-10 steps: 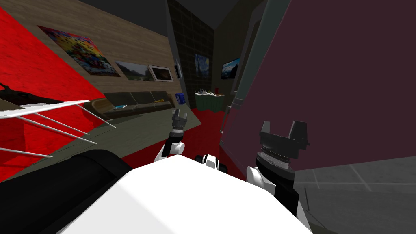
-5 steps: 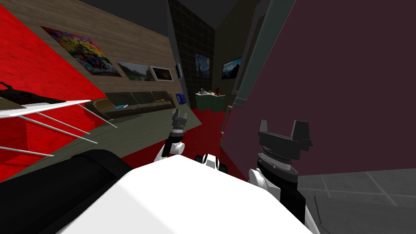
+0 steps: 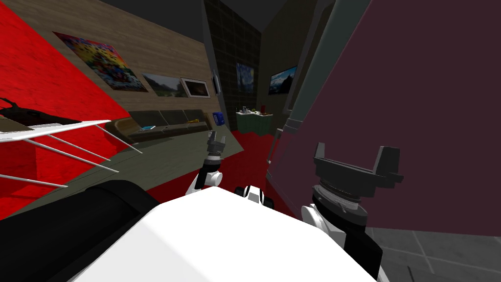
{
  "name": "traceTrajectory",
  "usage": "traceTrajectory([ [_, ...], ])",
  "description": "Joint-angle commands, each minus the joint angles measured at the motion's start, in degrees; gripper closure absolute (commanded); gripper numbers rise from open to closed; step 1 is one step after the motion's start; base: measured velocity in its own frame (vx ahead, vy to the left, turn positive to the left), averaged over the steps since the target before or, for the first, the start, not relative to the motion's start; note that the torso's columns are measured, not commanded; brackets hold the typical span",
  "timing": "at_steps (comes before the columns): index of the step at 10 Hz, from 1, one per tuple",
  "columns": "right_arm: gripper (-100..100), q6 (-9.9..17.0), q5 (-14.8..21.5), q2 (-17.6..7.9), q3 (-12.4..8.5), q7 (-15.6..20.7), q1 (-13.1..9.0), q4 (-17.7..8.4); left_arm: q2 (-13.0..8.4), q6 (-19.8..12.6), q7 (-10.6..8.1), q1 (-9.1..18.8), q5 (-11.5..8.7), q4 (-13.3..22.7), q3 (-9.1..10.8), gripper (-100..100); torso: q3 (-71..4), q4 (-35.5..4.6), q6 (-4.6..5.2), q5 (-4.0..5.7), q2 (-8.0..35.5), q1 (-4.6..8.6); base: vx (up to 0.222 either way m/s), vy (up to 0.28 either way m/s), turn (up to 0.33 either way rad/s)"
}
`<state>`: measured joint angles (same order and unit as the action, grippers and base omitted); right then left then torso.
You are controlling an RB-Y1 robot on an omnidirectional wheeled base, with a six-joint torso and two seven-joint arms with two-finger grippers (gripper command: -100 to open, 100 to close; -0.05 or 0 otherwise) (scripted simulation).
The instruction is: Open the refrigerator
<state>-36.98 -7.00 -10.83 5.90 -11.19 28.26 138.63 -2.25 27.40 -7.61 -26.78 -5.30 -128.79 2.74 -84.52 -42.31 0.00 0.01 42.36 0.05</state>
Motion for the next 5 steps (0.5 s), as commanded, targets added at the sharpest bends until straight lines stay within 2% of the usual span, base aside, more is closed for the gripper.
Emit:
traceTrajectory([
  [1,-100,-1.63,-3.86,-0.88,1.0,-1.45,-0.27,0.26,0.0,0.0,0.0,0.0,0.0,0.0,0.0,0,-0.03,0.01,0.0,-0.02,-0.04,-0.06,0.06,0.021,0.019],
  [4,-100,-3.89,-8.79,-1.7,2.32,-3.54,-0.61,0.59,0.0,0.0,0.0,0.0,0.0,0.0,0.0,0,-0.06,0.03,0.01,-0.01,-0.09,-0.02,0.071,0.017,0.028],
  [5,-100,-3.89,-9.35,-1.7,2.32,-3.54,-0.61,0.59,0.0,0.0,0.0,0.0,0.0,0.0,0.0,0,-0.06,0.03,0.0,-0.02,-0.1,-0.08,0.058,0.02,0.02],
])
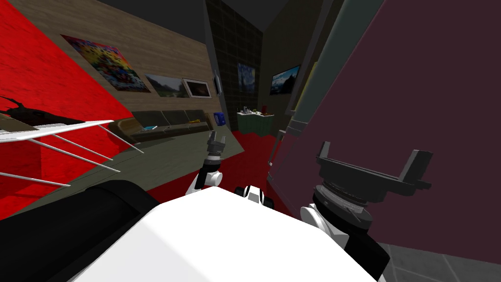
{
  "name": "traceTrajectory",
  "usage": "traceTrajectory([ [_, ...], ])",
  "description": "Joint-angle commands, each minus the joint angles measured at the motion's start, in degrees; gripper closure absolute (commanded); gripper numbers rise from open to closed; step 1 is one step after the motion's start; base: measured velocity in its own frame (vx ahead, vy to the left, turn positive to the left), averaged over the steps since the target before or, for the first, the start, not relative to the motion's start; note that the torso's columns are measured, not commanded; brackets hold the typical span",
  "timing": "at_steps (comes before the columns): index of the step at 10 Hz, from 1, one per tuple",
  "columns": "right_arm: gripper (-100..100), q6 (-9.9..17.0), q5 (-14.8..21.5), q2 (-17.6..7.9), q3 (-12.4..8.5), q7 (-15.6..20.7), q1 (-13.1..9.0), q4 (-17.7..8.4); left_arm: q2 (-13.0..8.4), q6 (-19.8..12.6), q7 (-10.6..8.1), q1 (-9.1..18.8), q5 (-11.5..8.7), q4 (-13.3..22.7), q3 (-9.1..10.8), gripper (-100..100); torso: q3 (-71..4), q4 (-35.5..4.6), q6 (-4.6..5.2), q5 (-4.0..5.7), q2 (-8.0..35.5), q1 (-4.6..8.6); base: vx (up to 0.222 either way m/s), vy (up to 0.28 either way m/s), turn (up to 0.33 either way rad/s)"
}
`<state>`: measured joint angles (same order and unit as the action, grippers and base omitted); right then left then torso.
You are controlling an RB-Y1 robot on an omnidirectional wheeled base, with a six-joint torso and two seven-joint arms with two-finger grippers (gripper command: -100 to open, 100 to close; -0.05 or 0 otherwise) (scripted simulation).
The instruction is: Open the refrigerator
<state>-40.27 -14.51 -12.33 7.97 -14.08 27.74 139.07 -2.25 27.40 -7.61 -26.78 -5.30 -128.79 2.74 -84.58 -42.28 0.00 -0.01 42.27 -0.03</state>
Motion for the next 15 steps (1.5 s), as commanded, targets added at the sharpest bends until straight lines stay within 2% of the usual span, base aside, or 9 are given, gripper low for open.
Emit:
traceTrajectory([
  [1,-100,-1.81,-4.05,-0.48,0.97,-1.77,-0.28,0.27,0.0,0.0,0.0,0.0,0.0,0.0,0.0,0,0.02,-0.01,0.01,0.0,0.05,0.02,0.065,0.019,0.045],
  [2,-100,-1.81,-4.76,-0.48,0.97,-1.77,-0.28,0.27,0.0,0.0,0.0,0.0,0.0,0.0,0.0,0,0.02,-0.01,0.0,0.0,0.03,0.03,0.066,0.015,0.021],
  [7,-100,-5.66,-12.84,-0.89,3.23,-5.34,-0.9,0.48,0.0,0.0,0.0,0.0,0.0,0.0,0.0,0,0.02,-0.01,0.01,0.01,0.04,0.06,0.073,0.017,0.034],
  [8,-100,-5.66,-14.16,-0.89,3.23,-5.34,-0.9,0.48,0.0,0.0,0.0,0.0,0.0,0.0,0.0,0,0.0,0.0,0.0,0.01,0.0,0.02,0.063,0.016,0.02],
  [11,-100,-8.38,-19.33,-0.81,4.84,-7.88,-1.35,0.48,0.0,0.0,0.0,0.0,0.0,0.0,0.0,0,0.01,0.0,0.01,0.0,0.02,0.02,0.077,0.024,0.036],
  [12,-100,-8.38,-20.82,-0.81,4.84,-7.88,-1.35,0.48,0.0,0.0,0.0,0.0,0.0,0.0,0.0,0,-0.03,0.01,0.0,0.0,-0.05,0.02,0.073,0.021,0.024],
  [13,-100,-9.78,-22.4,-0.68,5.67,-9.18,-1.57,0.44,0.0,0.0,0.0,0.0,0.0,0.0,0.0,0,0.0,0.0,0.01,0.01,0.02,0.04,0.089,0.029,0.044],
  [14,-100,-9.78,-24.11,-0.68,5.67,-9.18,-1.57,0.44,0.0,0.0,0.0,0.0,0.0,0.0,0.0,0,-0.01,0.0,0.0,0.0,-0.02,0.01,0.077,0.018,0.024],
  [15,-100,-11.2,-25.67,-0.51,6.5,-10.49,-1.8,0.38,0.0,0.0,0.0,0.0,0.0,0.0,0.0,0,0.02,0.0,0.01,0.01,0.04,0.06,0.083,0.017,0.055],
])
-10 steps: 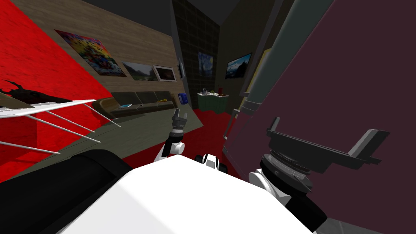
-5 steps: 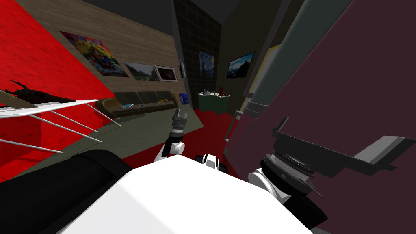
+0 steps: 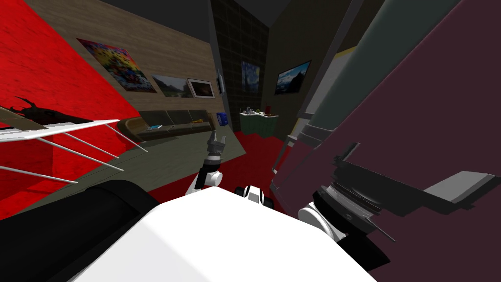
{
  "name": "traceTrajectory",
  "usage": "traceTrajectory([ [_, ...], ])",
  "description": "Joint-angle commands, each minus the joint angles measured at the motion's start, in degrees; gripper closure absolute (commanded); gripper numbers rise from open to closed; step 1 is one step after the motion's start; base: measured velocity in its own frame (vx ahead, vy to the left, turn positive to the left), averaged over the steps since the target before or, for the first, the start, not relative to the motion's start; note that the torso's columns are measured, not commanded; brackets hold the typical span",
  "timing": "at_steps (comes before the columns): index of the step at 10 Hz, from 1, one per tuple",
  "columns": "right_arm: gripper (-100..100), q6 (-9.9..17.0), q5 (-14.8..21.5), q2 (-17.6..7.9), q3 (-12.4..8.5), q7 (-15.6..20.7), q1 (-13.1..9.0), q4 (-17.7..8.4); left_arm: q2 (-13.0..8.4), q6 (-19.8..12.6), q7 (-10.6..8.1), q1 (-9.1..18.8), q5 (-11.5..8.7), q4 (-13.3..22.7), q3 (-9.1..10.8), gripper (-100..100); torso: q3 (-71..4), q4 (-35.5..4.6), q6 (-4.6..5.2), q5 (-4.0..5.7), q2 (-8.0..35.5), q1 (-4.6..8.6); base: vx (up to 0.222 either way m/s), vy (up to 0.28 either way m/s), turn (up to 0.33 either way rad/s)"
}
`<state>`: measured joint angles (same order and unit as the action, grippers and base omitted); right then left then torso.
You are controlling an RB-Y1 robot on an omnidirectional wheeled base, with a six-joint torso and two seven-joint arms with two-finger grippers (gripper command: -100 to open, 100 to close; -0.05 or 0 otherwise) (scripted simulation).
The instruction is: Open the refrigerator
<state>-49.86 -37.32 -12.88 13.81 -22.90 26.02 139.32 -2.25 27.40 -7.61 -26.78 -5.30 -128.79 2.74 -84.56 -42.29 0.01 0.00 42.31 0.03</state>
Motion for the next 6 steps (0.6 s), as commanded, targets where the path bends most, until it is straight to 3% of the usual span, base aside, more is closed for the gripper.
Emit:
traceTrajectory([
  [1,-100,-1.61,-4.49,0.04,0.66,-1.68,-0.08,0.12,0.0,0.0,0.0,0.0,0.0,0.0,0.0,0,0.0,0.0,-0.01,0.0,-0.02,-0.01,0.069,0.011,0.02],
  [6,-100,-6.01,-13.43,0.7,3.22,-5.72,-0.72,-0.25,0.0,0.0,0.0,0.0,0.0,0.0,0.0,0,0.01,0.0,0.0,-0.01,0.01,-0.03,0.083,0.019,0.038],
])
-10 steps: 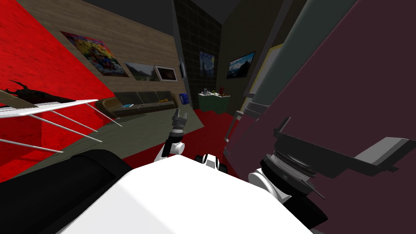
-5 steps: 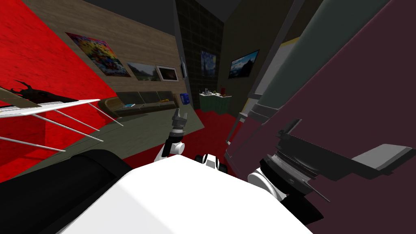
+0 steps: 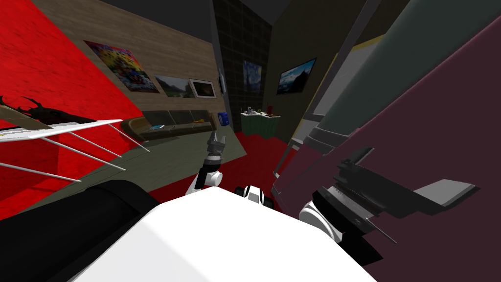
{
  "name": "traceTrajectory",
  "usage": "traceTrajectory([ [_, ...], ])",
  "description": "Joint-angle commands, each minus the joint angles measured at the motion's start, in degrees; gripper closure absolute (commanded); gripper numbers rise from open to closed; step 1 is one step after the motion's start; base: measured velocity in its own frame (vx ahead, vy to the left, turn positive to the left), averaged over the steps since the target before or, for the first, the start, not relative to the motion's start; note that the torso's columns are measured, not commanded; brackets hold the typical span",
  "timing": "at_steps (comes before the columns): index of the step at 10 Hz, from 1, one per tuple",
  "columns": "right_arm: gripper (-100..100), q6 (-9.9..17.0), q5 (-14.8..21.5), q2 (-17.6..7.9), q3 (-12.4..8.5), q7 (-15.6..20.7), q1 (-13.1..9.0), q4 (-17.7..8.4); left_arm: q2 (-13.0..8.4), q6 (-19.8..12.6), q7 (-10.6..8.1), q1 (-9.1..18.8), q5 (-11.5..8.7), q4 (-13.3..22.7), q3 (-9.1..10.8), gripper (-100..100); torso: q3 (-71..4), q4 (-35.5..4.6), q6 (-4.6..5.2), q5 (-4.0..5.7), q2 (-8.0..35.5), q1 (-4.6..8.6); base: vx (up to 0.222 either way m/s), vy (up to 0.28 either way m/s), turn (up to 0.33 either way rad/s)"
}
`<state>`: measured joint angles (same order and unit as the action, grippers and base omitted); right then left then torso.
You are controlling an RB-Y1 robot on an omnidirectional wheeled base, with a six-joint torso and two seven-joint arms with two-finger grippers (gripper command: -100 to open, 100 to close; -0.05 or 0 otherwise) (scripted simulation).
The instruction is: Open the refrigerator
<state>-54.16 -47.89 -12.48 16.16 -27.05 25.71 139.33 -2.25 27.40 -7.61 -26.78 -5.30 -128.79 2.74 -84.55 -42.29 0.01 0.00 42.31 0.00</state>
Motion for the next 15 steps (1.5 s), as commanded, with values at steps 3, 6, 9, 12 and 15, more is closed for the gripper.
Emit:
traceTrajectory([
  [3,-100,-3.21,-7.1,0.54,1.74,-2.93,-0.62,-0.43,0.0,0.0,0.0,0.0,0.0,0.0,0.0,0,0.07,-0.03,0.0,0.03,0.12,0.09,0.053,0.008,0.022],
  [6,-100,-4.71,-12.02,0.78,2.61,-4.3,-0.82,-0.61,0.0,0.0,0.0,0.0,0.0,0.0,0.0,0,-0.08,0.04,-0.01,-0.01,-0.15,-0.03,0.077,0.008,0.032],
  [9,-100,-7.66,-17.54,1.26,4.31,-6.99,-1.21,-0.9,0.0,0.0,0.0,0.0,0.0,0.0,0.0,0,-0.01,0.0,0.0,0.0,-0.01,0.0,0.09,0.018,0.033],
  [12,-100,-9.09,-22.08,1.51,5.14,-8.29,-1.41,-0.99,0.0,0.0,0.0,0.01,0.0,0.0,0.0,0,-0.33,0.27,-0.21,0.22,-0.58,0.32,0.06,0.02,0.024],
  [15,-100,-10.47,-25.72,1.77,5.93,-9.55,-1.6,-1.03,0.0,0.0,0.0,0.0,0.0,0.0,0.0,0,-0.73,0.59,-0.42,0.44,-1.25,0.6,0.054,0.013,0.013],
])
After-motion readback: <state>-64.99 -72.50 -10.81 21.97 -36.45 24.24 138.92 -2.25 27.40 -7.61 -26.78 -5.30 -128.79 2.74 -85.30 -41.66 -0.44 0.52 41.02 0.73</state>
